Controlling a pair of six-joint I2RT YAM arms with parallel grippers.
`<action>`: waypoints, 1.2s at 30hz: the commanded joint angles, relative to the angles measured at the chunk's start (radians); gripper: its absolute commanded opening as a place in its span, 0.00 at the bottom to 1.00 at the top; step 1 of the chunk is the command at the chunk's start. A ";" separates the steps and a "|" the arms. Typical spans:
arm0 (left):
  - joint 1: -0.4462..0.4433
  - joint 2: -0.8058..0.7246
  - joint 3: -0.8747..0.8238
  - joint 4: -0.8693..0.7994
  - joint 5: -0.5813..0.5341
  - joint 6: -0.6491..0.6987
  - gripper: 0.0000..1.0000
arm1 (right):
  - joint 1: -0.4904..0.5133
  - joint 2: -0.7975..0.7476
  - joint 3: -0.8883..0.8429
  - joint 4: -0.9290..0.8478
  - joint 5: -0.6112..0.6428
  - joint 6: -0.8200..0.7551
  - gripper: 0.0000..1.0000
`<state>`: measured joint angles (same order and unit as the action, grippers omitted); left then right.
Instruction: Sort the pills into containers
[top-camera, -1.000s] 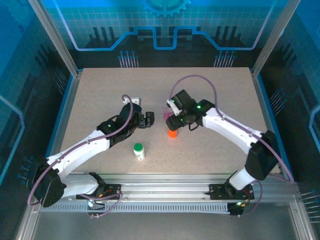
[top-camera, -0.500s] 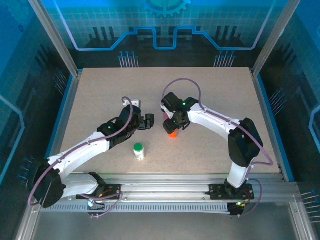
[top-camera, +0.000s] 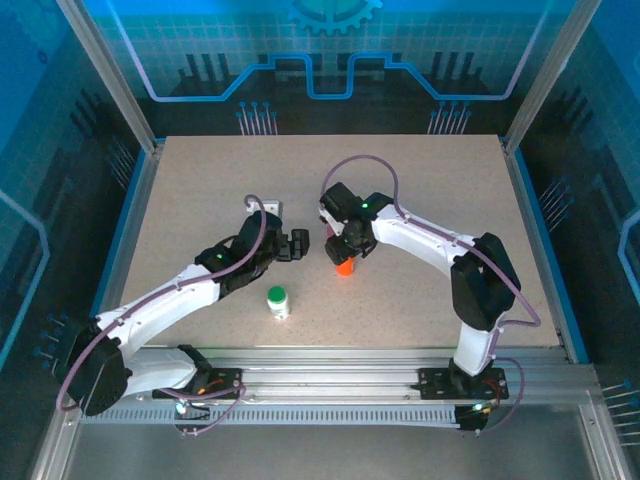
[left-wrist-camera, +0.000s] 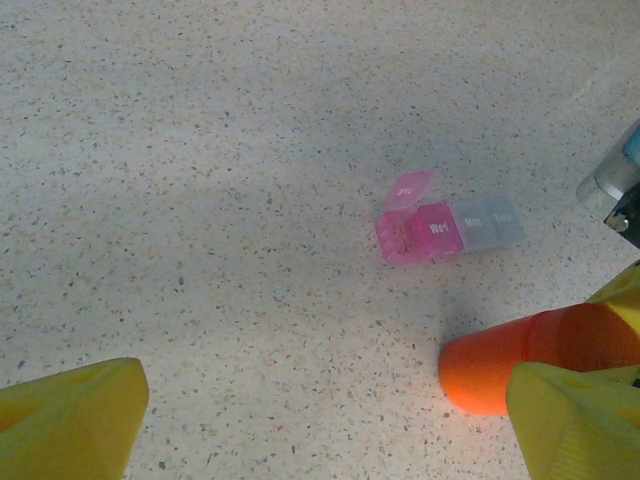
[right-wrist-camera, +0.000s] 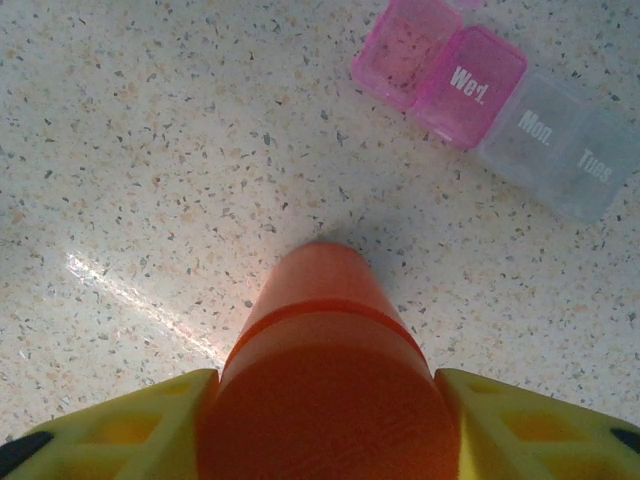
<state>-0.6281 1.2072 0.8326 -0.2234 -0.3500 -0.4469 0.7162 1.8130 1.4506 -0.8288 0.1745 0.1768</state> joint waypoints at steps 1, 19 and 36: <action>0.008 -0.004 -0.017 0.032 0.016 -0.002 0.94 | -0.009 0.005 0.010 -0.010 -0.016 0.001 0.50; 0.009 -0.021 -0.182 0.609 0.707 0.573 0.97 | -0.179 -0.334 0.081 -0.134 -0.261 -0.113 0.44; 0.071 0.115 -0.110 0.685 0.837 0.768 0.95 | -0.173 -0.364 0.241 -0.181 -0.500 -0.254 0.45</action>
<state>-0.5743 1.2976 0.6888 0.3969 0.4885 0.2962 0.5365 1.4330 1.6585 -0.9798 -0.2668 -0.0689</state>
